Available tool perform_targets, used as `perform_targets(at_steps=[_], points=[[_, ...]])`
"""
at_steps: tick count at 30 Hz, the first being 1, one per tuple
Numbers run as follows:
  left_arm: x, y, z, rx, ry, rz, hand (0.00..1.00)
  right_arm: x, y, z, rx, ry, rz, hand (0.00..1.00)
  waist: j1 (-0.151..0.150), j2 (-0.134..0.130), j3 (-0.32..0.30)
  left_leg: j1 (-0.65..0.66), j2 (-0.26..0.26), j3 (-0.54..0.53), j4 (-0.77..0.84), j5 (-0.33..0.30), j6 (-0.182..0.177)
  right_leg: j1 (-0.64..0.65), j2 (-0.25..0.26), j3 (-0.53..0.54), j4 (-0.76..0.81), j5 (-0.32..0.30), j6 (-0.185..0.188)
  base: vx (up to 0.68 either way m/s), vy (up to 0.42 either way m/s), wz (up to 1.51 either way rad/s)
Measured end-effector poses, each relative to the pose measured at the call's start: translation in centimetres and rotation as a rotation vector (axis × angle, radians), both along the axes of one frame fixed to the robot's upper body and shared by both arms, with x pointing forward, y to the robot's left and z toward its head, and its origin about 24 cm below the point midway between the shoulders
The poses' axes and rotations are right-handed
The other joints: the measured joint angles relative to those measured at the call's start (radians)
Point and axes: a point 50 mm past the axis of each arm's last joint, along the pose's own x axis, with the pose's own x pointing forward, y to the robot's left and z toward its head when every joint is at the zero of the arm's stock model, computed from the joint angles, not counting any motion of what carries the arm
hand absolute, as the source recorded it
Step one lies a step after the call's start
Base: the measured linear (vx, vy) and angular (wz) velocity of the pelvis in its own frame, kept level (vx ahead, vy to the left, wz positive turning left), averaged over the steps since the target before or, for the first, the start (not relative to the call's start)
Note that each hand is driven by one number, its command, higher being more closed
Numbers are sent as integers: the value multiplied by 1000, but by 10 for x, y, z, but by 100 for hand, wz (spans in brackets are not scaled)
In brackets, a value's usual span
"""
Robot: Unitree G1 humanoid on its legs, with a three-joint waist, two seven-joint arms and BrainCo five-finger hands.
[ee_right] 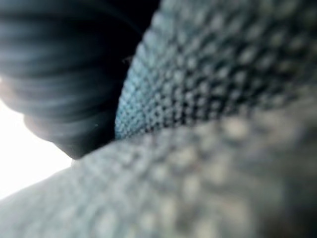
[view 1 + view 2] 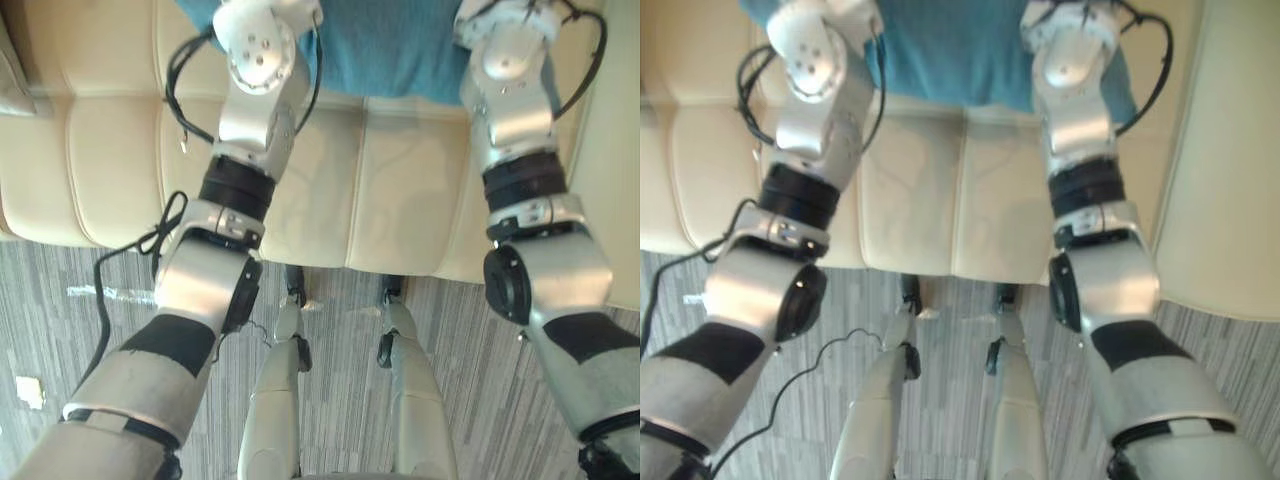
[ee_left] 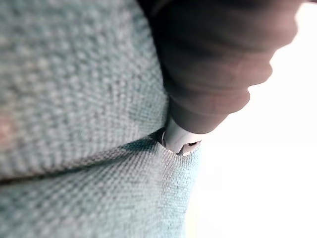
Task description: Pick up cushions and gather them together orderly.
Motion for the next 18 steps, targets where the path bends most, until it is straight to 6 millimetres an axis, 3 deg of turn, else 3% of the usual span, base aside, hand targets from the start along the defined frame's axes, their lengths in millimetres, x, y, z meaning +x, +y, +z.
perform_targets(at_steps=[3, 7, 10, 12, 16, 18], points=[[2, -4, 0, -16, 13, -30, 0, -3, -9, 6, 78, -18, 16, 0, 0, 4, 18, -35, 3, -2, 0, 0, 0, -31, -1, -13, 13, 0, 0, 38, 29, 11], [11, -14, -18, -25, 78, -98, 0, 3, -20, -8, 180, 16, 64, 0, -3, 5, 38, -32, 2, -2, 1, 0, 0, -32, -6, -32, 33, -6, 2, 16, 14, 5], [24, -13, -56, -24, 171, -115, 0, 7, -30, -34, 249, 37, 87, 0, -10, 2, 40, -15, 0, 0, 2, 0, 0, -32, -13, -33, 82, -38, 0, 1, -3, 11], [31, -2, -80, -62, 225, -104, 0, 6, -31, -52, 256, 24, 114, 0, -11, 0, 41, 4, 1, 0, 2, 0, 0, -31, -14, -30, 121, -60, -4, -13, -16, 5], [37, 20, -108, -91, 277, -83, 0, 6, -34, -75, 249, 29, 159, 0, -14, -3, 43, 48, 7, 8, 1, -2, 0, -19, -11, -17, 179, -83, -8, -35, -55, -5], [40, 47, -128, -99, 308, -37, 0, 2, -41, -100, 219, 42, 181, 0, -27, -9, 45, 104, 15, 20, 0, -11, 3, 30, -4, -13, 190, -107, -8, -45, -81, -9]])
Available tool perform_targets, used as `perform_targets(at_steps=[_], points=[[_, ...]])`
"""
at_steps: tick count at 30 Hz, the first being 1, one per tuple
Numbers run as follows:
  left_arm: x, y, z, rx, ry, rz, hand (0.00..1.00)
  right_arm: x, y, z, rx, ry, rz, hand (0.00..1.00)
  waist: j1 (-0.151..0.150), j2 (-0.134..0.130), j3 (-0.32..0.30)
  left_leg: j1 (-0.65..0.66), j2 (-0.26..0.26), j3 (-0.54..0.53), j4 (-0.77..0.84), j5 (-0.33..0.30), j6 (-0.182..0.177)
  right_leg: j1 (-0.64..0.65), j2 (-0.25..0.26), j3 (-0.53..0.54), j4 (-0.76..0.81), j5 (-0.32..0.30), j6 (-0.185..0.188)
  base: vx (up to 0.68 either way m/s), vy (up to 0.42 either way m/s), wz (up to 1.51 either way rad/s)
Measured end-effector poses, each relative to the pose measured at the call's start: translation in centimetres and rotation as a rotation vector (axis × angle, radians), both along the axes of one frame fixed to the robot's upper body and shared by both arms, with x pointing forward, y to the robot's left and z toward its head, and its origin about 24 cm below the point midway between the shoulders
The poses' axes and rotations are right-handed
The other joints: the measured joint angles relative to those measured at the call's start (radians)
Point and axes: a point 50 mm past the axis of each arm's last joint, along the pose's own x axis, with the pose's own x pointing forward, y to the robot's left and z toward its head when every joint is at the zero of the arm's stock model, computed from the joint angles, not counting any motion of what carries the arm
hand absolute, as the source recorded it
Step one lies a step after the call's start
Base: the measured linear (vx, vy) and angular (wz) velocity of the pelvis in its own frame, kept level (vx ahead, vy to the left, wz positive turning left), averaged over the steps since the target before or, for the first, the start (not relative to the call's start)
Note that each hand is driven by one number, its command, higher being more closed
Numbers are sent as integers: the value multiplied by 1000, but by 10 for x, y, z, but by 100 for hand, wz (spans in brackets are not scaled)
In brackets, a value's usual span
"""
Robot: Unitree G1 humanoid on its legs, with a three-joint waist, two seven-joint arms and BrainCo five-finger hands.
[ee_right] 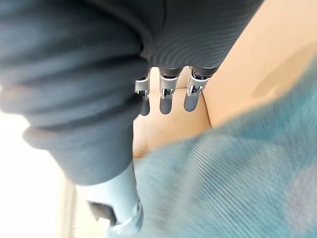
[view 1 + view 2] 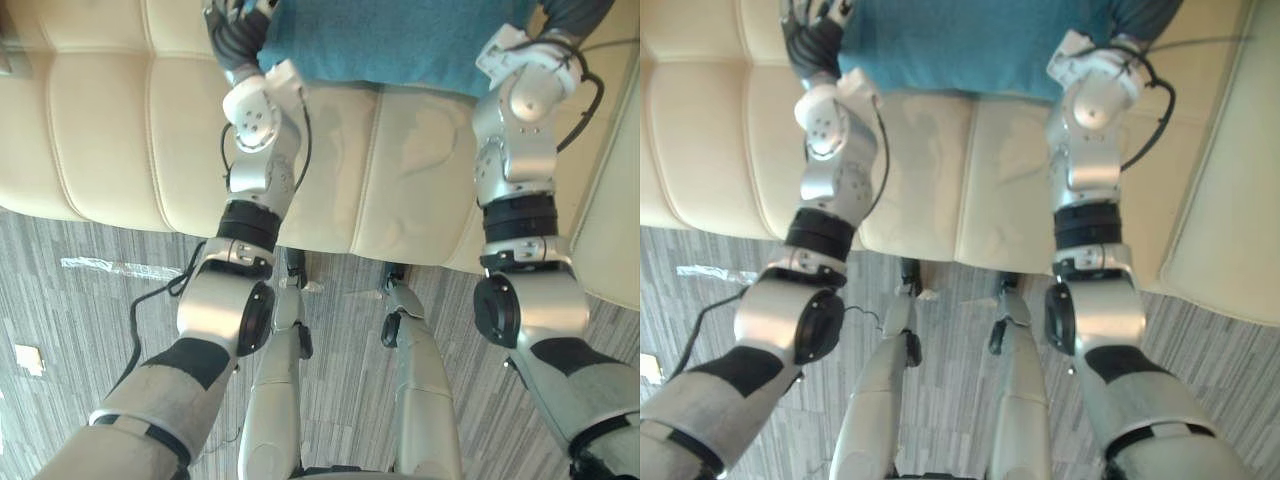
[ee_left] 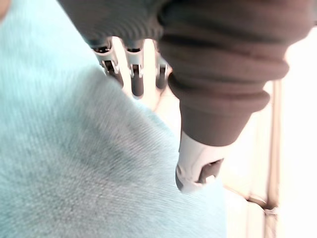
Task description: Pick up cushions and gather them together orderly.
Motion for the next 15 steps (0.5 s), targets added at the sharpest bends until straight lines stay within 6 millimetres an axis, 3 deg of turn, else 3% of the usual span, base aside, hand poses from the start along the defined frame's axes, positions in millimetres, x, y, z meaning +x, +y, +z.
perform_targets(at_steps=[1, 3, 5, 6, 8, 10, 11, 12, 13, 15], points=[[0, 7, -5, 0, 7, 14, 0, -1, -2, -6, -9, 5, 1, 0, -3, -2, 1, 14, 2, 3, 0, -2, 0, 13, 3, 2, 1, -4, 0, -32, -86, -15], [-7, 43, -32, 21, 33, 92, 0, -17, -20, -42, -72, 20, -4, 0, -13, -18, 7, 94, 10, 11, 0, -27, -9, 78, 9, 5, 24, -42, 6, -15, -89, -11], [-16, 62, -55, 37, 61, 133, 0, -28, -32, -72, -111, 74, -22, 0, -18, -31, 1, 144, 12, 12, 0, -37, -9, 118, 10, 5, 41, -62, 4, 19, -85, -2], [-19, 65, -60, 42, 61, 139, 0, -32, -34, -78, -120, 83, -23, 0, -19, -33, -1, 153, 13, 12, 1, -40, -7, 127, 10, 5, 44, -66, 4, 48, -92, -1], [-38, 76, -98, 84, 97, 151, 0, -53, -43, -123, -178, 178, -2, 0, -21, -45, -6, 220, 13, 12, 2, -49, -8, 185, 9, 2, 66, -94, 0, 87, -90, 2], [-63, 73, -162, 132, 243, 108, 0, -74, -36, -184, -191, 356, 101, 0, -21, -66, -25, 301, 10, 12, 11, -71, -11, 260, 7, 1, 88, -121, -7, 120, -78, 1], [-71, 71, -179, 148, 288, 94, 0, -80, -32, -200, -177, 401, 138, 0, -21, -72, -33, 316, 10, 11, 19, -81, -12, 280, 7, 0, 88, -129, -9, 126, -59, 1], [-87, 64, -213, 156, 386, 54, 0, -93, -23, -230, -153, 490, 207, 0, -20, -79, -53, 349, 11, 10, 21, -94, -14, 317, 7, -4, 88, -141, -9, 111, -37, 3], [-94, 59, -225, 155, 422, 32, 0, -98, -21, -239, -147, 522, 229, 0, -20, -81, -61, 360, 11, 9, 21, -98, -15, 328, 7, -6, 87, -145, -8, 140, -38, 6], [-138, 36, -289, 165, 628, -93, 0, -130, -8, -300, -76, 736, 321, 0, -18, -97, -130, 411, 9, 7, 35, -130, -16, 393, 4, -17, 81, -169, -3, 141, -20, 6]])
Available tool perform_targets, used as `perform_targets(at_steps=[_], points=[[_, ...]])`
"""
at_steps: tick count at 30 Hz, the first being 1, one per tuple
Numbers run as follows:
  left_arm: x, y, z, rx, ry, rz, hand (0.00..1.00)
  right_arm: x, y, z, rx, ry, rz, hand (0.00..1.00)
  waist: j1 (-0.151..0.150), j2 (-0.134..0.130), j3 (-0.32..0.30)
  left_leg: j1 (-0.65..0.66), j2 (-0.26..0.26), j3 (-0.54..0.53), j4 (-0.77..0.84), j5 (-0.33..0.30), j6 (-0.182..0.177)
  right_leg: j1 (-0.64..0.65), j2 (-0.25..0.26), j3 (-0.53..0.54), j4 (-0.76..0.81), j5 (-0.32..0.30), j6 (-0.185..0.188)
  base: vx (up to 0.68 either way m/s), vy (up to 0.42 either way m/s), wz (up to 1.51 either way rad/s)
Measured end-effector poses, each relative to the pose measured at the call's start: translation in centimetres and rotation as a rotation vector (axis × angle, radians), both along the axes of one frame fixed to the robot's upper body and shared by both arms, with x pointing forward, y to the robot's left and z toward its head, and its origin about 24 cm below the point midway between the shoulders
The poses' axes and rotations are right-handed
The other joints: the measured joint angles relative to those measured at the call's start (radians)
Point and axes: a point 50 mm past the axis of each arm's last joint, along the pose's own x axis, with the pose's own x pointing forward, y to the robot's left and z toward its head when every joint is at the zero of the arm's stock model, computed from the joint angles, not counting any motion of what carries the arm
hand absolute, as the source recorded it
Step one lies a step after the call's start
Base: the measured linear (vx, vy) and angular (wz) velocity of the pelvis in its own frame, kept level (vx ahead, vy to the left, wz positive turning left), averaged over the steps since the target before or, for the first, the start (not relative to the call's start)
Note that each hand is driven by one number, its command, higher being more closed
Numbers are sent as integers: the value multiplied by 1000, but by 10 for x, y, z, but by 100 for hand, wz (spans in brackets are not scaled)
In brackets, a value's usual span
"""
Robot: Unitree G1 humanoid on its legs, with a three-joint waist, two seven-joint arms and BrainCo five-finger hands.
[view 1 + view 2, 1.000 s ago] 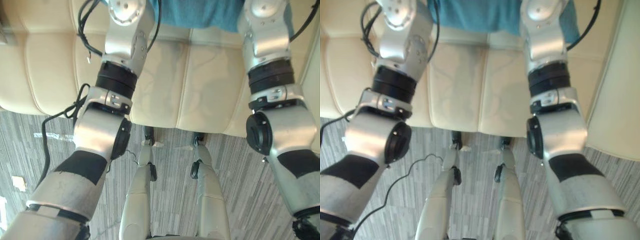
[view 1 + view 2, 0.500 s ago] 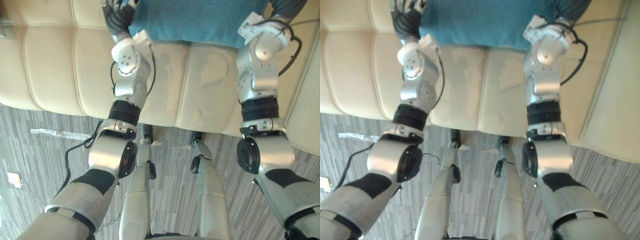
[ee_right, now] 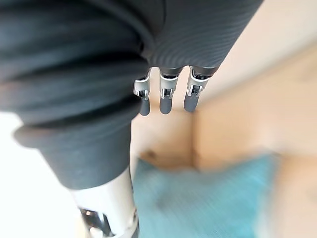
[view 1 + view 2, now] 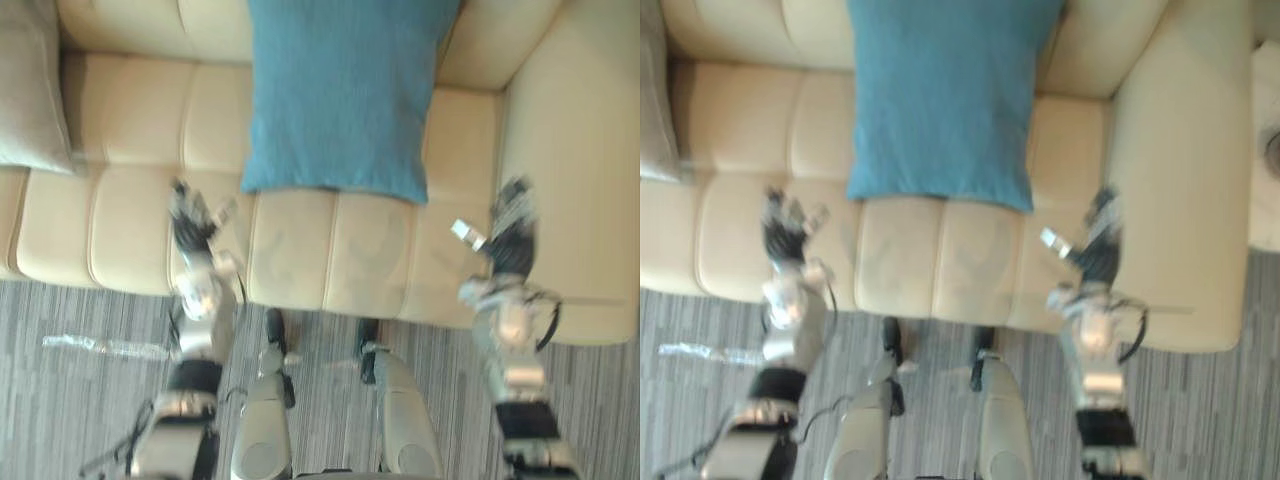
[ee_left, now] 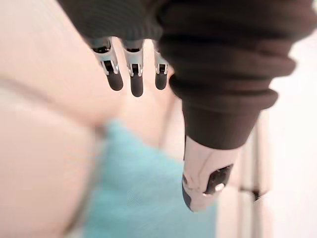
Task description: Pick up cushions and gather them together orderly.
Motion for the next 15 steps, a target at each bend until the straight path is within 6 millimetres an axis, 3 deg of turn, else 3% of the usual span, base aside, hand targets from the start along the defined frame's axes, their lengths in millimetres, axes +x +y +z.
perform_targets(at_steps=[3, 4, 6, 9, 12, 15], points=[[-36, -10, -43, -7, 180, -69, 0, -28, 6, -52, 53, 225, 5, 0, 3, -6, -52, 55, 1, 0, 24, -33, 1, 74, -1, -5, -25, -12, 6, 135, 9, -1], [-57, -11, -66, -13, 293, -92, 0, -49, 8, -84, 110, 373, -6, 0, 4, -1, -101, 77, 2, 3, 33, -51, 3, 109, 0, -6, -44, -16, 11, 97, 29, -5], [-78, -11, -88, -13, 416, -111, 0, -77, 10, -116, 160, 540, -37, 0, 5, 9, -145, 113, 6, 6, 39, -73, 11, 160, 1, -7, -71, -17, 15, 93, 34, -4], [-100, -7, -112, 17, 570, -133, 0, -108, 12, -146, 216, 723, -84, 0, 7, 22, -195, 163, 10, 23, 35, -91, 9, 220, 6, -4, -113, -12, 28, 49, 36, -11], [-118, 0, -128, 48, 693, -124, 0, -126, 13, -161, 245, 828, -115, 0, 8, 33, -236, 207, 15, 36, 20, -99, 10, 274, 16, 0, -165, 6, 33, 61, 31, -14], [-127, 5, -135, 63, 755, -122, 0, -132, 9, -166, 249, 871, -137, 0, 8, 35, -249, 249, 15, 42, -4, -99, 10, 325, 22, 0, -207, 21, 35, 40, 26, -6]])
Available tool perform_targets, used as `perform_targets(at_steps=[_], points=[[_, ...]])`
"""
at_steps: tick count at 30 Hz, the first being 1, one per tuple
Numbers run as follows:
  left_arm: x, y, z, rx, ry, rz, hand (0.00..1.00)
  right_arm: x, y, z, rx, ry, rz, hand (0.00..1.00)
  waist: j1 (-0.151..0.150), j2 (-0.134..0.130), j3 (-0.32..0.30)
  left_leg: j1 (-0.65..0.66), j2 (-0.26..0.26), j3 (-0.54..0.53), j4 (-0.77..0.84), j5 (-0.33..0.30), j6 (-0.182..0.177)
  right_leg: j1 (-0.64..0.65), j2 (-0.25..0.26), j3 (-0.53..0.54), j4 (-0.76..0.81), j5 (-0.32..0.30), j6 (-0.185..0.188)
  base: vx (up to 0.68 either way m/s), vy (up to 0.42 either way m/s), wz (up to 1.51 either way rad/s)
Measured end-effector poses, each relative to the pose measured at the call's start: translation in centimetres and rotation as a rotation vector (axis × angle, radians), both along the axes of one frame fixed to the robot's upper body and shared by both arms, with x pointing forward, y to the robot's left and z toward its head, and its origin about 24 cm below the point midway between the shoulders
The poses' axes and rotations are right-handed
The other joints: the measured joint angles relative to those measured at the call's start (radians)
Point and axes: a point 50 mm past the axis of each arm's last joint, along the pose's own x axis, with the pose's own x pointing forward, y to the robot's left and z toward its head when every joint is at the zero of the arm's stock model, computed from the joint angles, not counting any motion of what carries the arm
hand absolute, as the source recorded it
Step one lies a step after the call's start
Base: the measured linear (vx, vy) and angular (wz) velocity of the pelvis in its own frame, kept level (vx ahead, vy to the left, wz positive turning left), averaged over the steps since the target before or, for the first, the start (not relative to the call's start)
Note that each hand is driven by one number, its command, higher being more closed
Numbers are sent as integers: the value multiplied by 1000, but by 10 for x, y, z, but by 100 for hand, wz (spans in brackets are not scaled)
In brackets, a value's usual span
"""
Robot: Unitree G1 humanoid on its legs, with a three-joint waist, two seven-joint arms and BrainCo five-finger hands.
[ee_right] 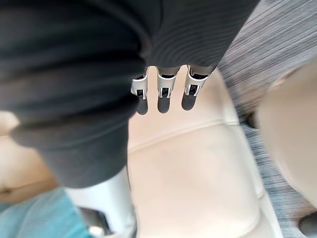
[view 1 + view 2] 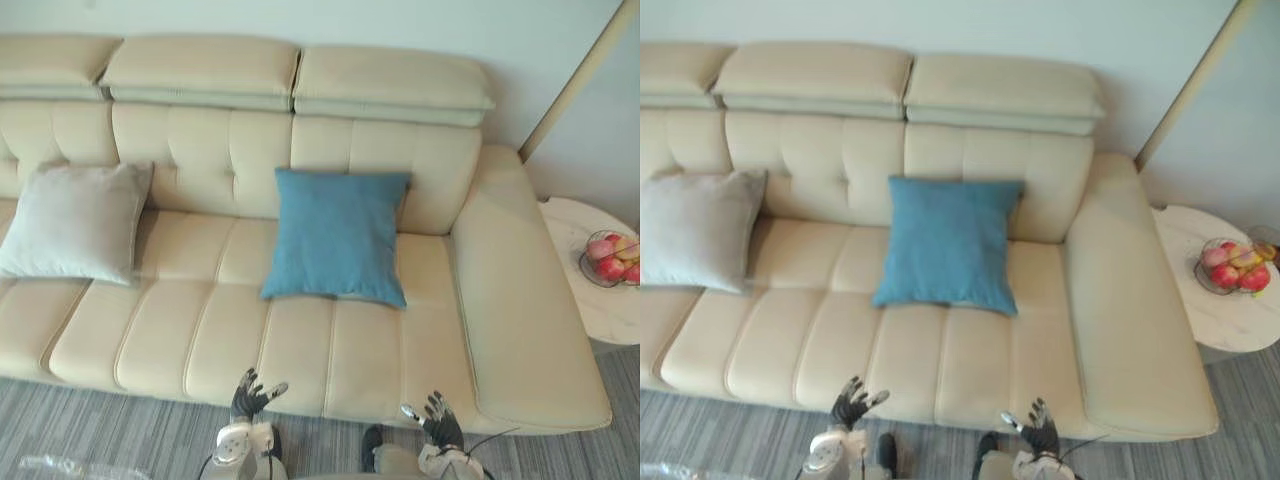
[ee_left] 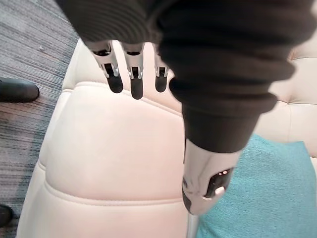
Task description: Pick up cushions and gather them together orderly.
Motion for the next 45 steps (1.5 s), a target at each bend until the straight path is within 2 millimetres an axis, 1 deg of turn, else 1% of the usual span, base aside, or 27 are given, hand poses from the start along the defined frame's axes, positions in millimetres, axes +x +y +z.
perform_targets(at_steps=[6, 10, 12, 15, 16, 17, 18, 20, 21, 22, 23, 24, 25, 26, 27, 28, 29, 30, 31, 32, 34, 36, 37, 39, 40, 42, 45], points=[[-22, 6, -14, 21, 128, -23, 0, -14, -4, -13, 13, 116, -32, 0, -2, -5, -27, 50, -19, 9, -35, 2, 0, 71, 4, 16, -93, 46, 6, 79, 47, -5], [-22, 9, -15, 36, 141, -40, 0, -8, -5, -13, 11, 109, -26, 0, -2, -5, -3, 81, -28, 26, -34, -6, 9, 73, -3, 34, -55, 48, 8, 64, 43, -17], [-16, 10, -14, 39, 133, -44, 0, 16, 1, -7, -6, 61, 50, 0, 2, -1, 44, 91, -16, 56, -3, -26, 14, -5, -4, 62, 108, 48, 8, -85, 27, -41], [-8, 12, -11, 44, 118, -42, 0, 29, 14, -4, 4, 30, 114, 0, 8, -14, 52, 36, -3, 75, 71, -66, 32, -54, -10, 76, 169, 48, 8, -135, 15, -20], [-7, 11, -11, 43, 116, -41, 0, 30, 16, -4, 7, 26, 118, 0, 9, -10, 55, 25, 3, 77, 84, -64, 30, -70, -18, 72, 220, 22, -8, -101, -49, 18], [-1, 13, -9, 48, 102, -36, 0, 31, 16, -3, 7, 21, 121, 0, 8, -21, 58, 2, 5, 55, 119, -64, 29, -112, -39, 66, 448, -41, 7, -34, -93, 47], [4, 14, -7, 52, 85, -27, 0, 31, 15, -3, 1, 25, 118, 0, 9, -29, 53, -18, 5, 32, 153, -63, 28, -106, -57, 71, 578, -55, 25, -17, -110, 52], [6, 17, -5, 57, 71, -12, 0, 30, 14, -3, -3, 27, 115, 0, 18, -45, 45, -66, 3, 13, 203, -62, 28, -77, -83, 88, 626, -61, 38, -55, -227, 42], [16, 17, -1, 59, 42, -2, 0, 35, 12, -1, -12, 18, 113, 0, 31, -52, 42, -112, 19, -1, 249, -53, 23, -64, -53, 107, 579, -94, 83, -141, -274, 30], [16, 14, -1, 50, 41, 4, 0, 36, 12, -1, -15, 15, 112, 0, 35, -38, 43, -119, 23, -5, 251, -47, 24, -64, -35, 107, 561, -93, 85, -172, -233, 19], [12, 1, -4, 6, 55, 14, 0, 38, 5, 1, -39, 14, 106, 0, 56, 17, 19, -138, 65, -14, 227, -9, 47, 10, 23, 123, 410, -120, 98, -100, -122, 9], [13, -4, -4, -5, 48, 12, 0, 41, 1, 2, -52, 8, 106, 0, 61, 18, 22, -137, 77, -6, 222, 15, 33, 30, 22, 132, 401, -144, 87, -139, -221, 10], [16, -8, -3, -11, 38, 4, 0, 46, 1, 4, -55, -7, 112, 0, 69, -2, 25, -158, 66, -2, 241, 25, 21, 52, 2, 140, 355, -207, 75, -139, -241, 4], [20, -9, -2, -12, 31, 2, 0, 51, 2, 6, -55, -20, 113, 0, 73, -10, 28, -178, 68, 2, 253, 27, 18, 72, 11, 121, 306, -244, 49, -287, -344, -2], [24, -13, 0, -20, 23, -9, 0, 65, 4, 12, -69, -52, 135, 0, 79, 26, 45, -193, 109, -10, 251, 43, -9, 100, 58, 96, 237, -252, 15, -347, -301, 3], [23, -19, -1, -36, 28, -12, 0, 68, 5, 14, -75, -64, 139, 0, 78, 52, 60, -190, 148, -22, 243, 62, -30, 117, 99, 69, 217, -234, -15, -295, -234, 5], [21, -20, -2, -40, 32, -11, 0, 68, 4, 14, -77, -66, 138, 0, 77, 52, 63, -185, 157, -23, 236, 67, -32, 120, 106, 65, 216, -234, -16, -340, -182, 29], [15, -24, -5, -51, 54, -15, 0, 61, 3, 11, -81, -48, 129, 0, 70, 64, 67, -151, 170, -14, 193, 111, -28, 130, 119, 40, 230, -234, -17, -264, -134, 27], [12, -25, -6, -54, 59, -14, 0, 57, 2, 10, -84, -38, 125, 0, 68, 57, 68, -145, 172, -4, 177, 118, -21, 129, 119, 28, 231, -233, -31, -366, -153, 31], [11, -25, -6, -57, 63, -16, 0, 53, 2, 8, -82, -25, 119, 0, 59, 51, 67, -144, 173, 18, 162, 92, -21, 118, 110, 5, 228, -229, -94, -241, -37, 16], [11, -22, -6, -55, 62, -9, 0, 46, -3, 4, -86, 10, 103, 0, 49, 40, 75, -151, 149, 6, 266, 76, -22, 104, 79, 4, 225, -210, -104, -212, 27, 11], [7, -19, -8, -53, 76, -6, 0, 32, -6, -3, -81, 70, 94, 0, 38, 32, 70, -144, 92, -26, 395, -49, -10, 88, 38, 12, 182, -165, -78, -206, 110, 9], [6, -19, -8, -54, 77, -7, 0, 29, -6, -5, -79, 79, 88, 0, 38, 32, 69, -142, 86, -30, 411, -70, -7, 85, 33, 15, 170, -155, -74, -174, 192, -7], [2, -14, -11, -48, 98, 6, 0, 19, -7, -9, -60, 118, 65, 0, 38, 41, 66, -98, 70, -42, 449, -186, -2, 79, 25, 42, 119, -112, -43, -125, 257, -20], [1, -13, -11, -47, 102, 9, 0, 19, -8, -9, -61, 115, 61, 0, 38, 56, 61, -87, 68, -42, 429, -193, -10, 78, 29, 51, 116, -107, -33, -95, 273, -25], [-10, 2, -15, -18, 141, 3, 0, 9, -5, -13, -29, 141, 50, 0, 33, 30, 40, -49, 22, -11, 333, -196, 3, 98, 6, 82, 31, -53, 3, -66, 271, -26], [-23, 15, -17, 15, 179, 1, 0, -12, -8, -19, -23, 203, 35, 0, 20, 10, 22, 15, -42, 6, 197, -157, 16, 155, -36, 96, -79, 14, 14, -27, 191, -6]])
